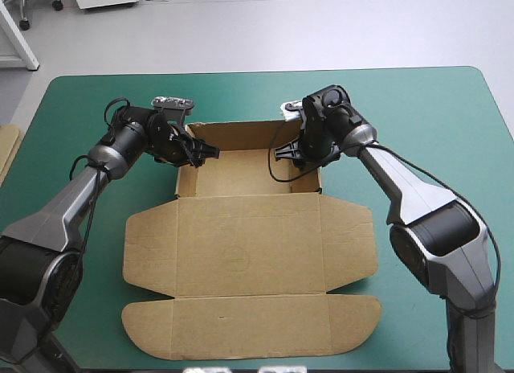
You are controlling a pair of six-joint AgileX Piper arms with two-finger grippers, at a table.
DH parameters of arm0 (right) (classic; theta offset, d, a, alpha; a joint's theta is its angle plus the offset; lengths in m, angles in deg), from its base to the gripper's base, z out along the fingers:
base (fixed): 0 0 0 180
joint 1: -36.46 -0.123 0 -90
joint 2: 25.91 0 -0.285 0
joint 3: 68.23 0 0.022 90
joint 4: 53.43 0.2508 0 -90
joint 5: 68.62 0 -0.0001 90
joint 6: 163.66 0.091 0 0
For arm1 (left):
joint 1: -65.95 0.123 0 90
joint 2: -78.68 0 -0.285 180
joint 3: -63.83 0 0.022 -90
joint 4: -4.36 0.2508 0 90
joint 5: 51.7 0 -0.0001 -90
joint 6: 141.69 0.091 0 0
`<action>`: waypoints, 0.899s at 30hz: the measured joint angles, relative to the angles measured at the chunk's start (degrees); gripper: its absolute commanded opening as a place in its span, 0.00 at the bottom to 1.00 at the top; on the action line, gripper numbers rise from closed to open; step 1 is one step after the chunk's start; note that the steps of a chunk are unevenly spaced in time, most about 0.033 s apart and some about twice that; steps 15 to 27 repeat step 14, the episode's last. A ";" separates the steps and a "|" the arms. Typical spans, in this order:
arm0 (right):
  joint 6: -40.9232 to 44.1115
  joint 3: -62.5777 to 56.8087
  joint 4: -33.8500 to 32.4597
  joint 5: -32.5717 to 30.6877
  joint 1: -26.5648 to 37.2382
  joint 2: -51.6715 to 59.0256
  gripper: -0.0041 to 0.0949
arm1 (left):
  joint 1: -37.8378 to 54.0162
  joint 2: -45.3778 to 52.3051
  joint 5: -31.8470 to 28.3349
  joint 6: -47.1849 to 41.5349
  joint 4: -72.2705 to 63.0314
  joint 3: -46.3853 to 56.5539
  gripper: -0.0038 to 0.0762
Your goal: Fold the box
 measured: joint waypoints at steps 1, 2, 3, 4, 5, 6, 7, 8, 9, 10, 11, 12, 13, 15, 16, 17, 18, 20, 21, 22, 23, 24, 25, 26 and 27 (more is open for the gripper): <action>-0.25 0.00 -0.76 0.00 0.00 0.69 0.72 | 0.00 0.27 0.51 0.00 0.48 -0.62 0.58; -0.41 0.12 -1.71 0.00 0.00 1.54 0.73 | 0.00 0.68 1.01 0.00 1.01 -1.20 0.58; -0.55 0.19 -2.57 0.00 0.00 2.49 0.73 | 0.00 1.17 1.41 0.00 1.51 -1.63 0.58; -0.66 0.37 -3.47 0.00 0.00 3.58 0.73 | 0.00 1.93 1.93 0.00 2.06 -2.23 0.58; -0.95 0.64 -4.29 -0.13 0.00 4.79 0.73 | 0.00 2.81 2.47 0.00 2.62 -2.88 0.58; -1.33 0.83 -4.90 -0.13 0.00 6.16 0.73 | 0.00 3.82 3.06 0.04 3.27 -3.58 0.58; -1.67 0.96 -5.26 -0.18 0.00 7.36 0.72 | 0.00 4.92 3.52 0.04 3.82 -4.14 0.58; -2.01 1.08 -5.68 -0.18 0.00 8.94 0.71 | 0.00 6.08 4.01 -0.02 4.47 -4.83 0.57; -2.35 1.15 -6.06 -0.18 0.00 10.63 0.69 | 0.00 7.32 4.56 -0.02 5.10 -5.43 0.56; -2.76 1.15 -6.25 -0.25 0.00 12.02 0.63 | 0.00 8.40 5.03 -0.02 5.52 -5.89 0.52; -3.19 1.21 -6.31 -0.30 0.00 13.85 0.58 | 0.00 9.91 5.47 -0.02 5.73 -6.17 0.45; -3.77 1.21 -6.18 -0.44 0.00 15.79 0.48 | 0.00 11.55 5.82 -0.02 5.67 -6.23 0.38; -4.40 1.21 -5.83 -0.50 0.00 17.80 0.37 | 0.00 12.99 6.19 -0.02 5.39 -6.23 0.27; -5.32 1.16 -5.36 -0.57 0.00 19.92 0.24 | 0.00 14.87 6.67 0.50 4.79 -6.23 0.15; -5.32 1.16 -5.36 -0.57 0.00 19.92 0.24 | 0.00 14.87 6.67 0.50 4.79 -6.23 0.15; -5.32 1.16 -5.36 -0.57 0.00 19.92 0.24 | 0.00 14.87 6.67 0.50 4.79 -6.23 0.15; -5.32 1.16 -5.36 -0.57 0.00 19.92 0.24 | 0.00 14.87 6.67 0.50 4.79 -6.23 0.15; -5.32 1.16 -5.36 -0.57 0.00 19.92 0.24 | 0.00 14.87 6.67 0.50 4.79 -6.23 0.15; -5.32 1.16 -5.36 -0.57 0.00 19.92 0.24 | 0.00 14.87 6.67 0.50 4.79 -6.23 0.15; -5.32 1.16 -5.36 -0.57 0.00 19.92 0.24 | 0.00 14.87 6.67 0.50 4.79 -6.23 0.15; -5.32 1.16 -5.36 -0.57 0.00 19.92 0.24 | 0.00 14.87 6.67 0.50 4.79 -6.23 0.15; -5.32 1.16 -5.36 -0.57 0.00 19.92 0.24 | 0.00 14.87 6.67 0.50 4.79 -6.23 0.15; -5.32 1.16 -5.36 -0.57 0.00 19.92 0.24 | 0.00 14.87 6.67 0.50 4.79 -6.23 0.15; -5.32 1.16 -5.36 -0.57 0.00 19.92 0.24 | 0.00 14.87 6.67 0.50 4.79 -6.23 0.15; -5.32 1.16 -5.36 -0.57 0.00 19.92 0.24 | 0.00 14.87 6.67 0.50 4.79 -6.23 0.15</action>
